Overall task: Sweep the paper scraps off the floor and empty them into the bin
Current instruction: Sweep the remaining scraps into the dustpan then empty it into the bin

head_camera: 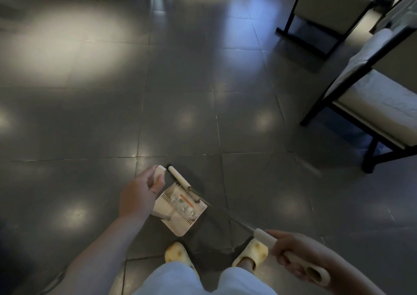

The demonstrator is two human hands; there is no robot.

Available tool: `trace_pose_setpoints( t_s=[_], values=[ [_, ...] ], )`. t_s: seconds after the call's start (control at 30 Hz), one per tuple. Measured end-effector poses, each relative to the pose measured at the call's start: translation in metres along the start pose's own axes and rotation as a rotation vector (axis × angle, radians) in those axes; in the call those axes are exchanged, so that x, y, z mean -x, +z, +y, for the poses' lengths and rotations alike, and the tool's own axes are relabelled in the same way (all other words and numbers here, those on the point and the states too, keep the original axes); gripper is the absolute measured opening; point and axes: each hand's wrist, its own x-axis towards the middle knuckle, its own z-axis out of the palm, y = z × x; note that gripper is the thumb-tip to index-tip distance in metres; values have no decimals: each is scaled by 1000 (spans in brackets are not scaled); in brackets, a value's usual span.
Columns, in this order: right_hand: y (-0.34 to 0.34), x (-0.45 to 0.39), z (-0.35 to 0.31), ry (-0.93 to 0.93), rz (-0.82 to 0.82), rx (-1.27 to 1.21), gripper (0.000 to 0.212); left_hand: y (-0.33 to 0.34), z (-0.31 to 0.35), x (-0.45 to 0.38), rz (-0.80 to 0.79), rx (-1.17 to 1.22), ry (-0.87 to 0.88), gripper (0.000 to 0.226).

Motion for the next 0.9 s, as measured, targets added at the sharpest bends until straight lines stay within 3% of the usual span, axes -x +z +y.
trace_pose_setpoints(
  t_s=[0.23, 0.33, 0.43, 0.53, 0.63, 0.77, 0.9],
  values=[
    [44, 6, -23, -147, 118, 105, 49, 0, -6, -1, -32, 19, 13, 37],
    [65, -16, -32, -95, 144, 86, 41, 0, -10, -4, -43, 12, -2, 34],
    [70, -31, -30, -29, 71, -20, 28, -3, -12, -2, -60, 11, -1, 36],
    [57, -29, -25, -19, 28, -116, 35, -6, -10, -1, -68, 40, -7, 36],
    [42, -15, -28, -43, 40, -135, 40, -11, -10, 0, -72, 99, 0, 19],
    [40, 0, -40, -192, 149, 17, 54, -23, -15, -3, 98, 212, -43, 42],
    [26, 2, -56, -222, 244, -19, 48, -28, -1, -13, 243, 252, -76, 44]
  ],
)
